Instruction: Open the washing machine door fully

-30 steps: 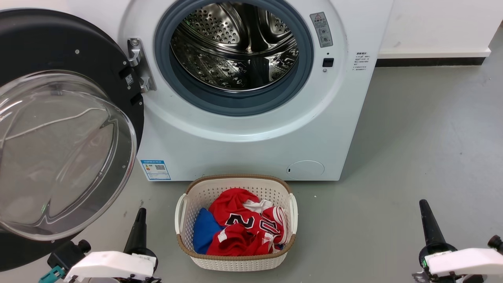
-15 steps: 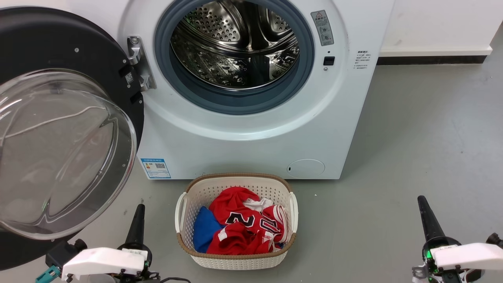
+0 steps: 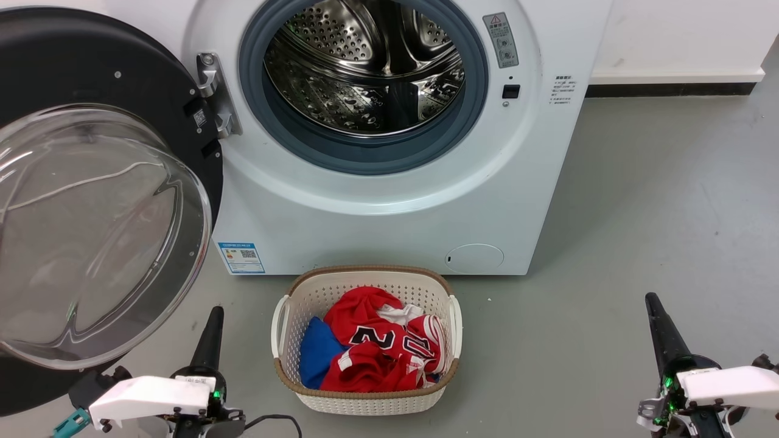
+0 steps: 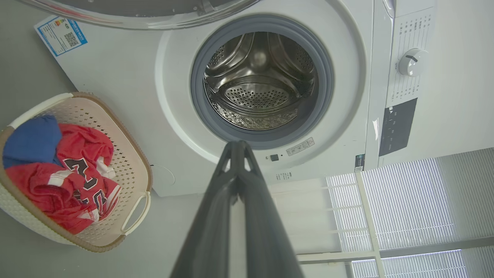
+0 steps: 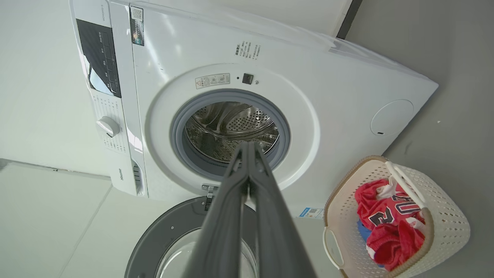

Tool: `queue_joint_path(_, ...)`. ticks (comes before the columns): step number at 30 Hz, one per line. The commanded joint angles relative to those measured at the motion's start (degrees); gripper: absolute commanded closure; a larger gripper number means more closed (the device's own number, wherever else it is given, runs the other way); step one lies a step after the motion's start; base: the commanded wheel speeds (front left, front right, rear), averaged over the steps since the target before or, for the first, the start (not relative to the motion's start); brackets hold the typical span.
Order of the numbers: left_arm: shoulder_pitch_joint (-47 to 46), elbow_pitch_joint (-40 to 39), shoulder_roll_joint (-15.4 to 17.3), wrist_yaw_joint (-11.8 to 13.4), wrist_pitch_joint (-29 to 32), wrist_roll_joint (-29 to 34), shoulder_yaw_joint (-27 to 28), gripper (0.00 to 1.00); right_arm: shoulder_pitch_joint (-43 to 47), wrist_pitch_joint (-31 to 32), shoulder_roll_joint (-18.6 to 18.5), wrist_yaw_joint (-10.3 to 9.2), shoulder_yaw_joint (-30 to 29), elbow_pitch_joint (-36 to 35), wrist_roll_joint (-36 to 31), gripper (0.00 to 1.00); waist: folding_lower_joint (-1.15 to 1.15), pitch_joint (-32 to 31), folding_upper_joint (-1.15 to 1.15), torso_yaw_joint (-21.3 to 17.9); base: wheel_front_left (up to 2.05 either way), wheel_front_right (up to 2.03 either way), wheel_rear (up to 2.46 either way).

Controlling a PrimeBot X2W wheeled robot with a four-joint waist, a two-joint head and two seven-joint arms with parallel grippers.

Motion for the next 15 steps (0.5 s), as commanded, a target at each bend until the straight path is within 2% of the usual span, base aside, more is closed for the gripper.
queue_joint_path(1, -1.41, -0.07, -0.03, -0.35, 0.33, -1.5, 0.34, 1.0, -1.38, 0.45, -0.24, 0.0, -0.16, 0.07, 1.42, 1.0, 0.0, 0.04, 0.0, 0.01, 0.0, 0.0, 0.0)
queue_joint_path(15, -2.45, 0.79, -0.04, -0.86, 2.19, -9.11, 1.11, 1.0, -2.83, 2.49, -0.05, 0.0, -0.6, 1.11, 8.36, 1.0, 0.0, 0.43, 0.0, 0.1, 0.0, 0.0, 0.0)
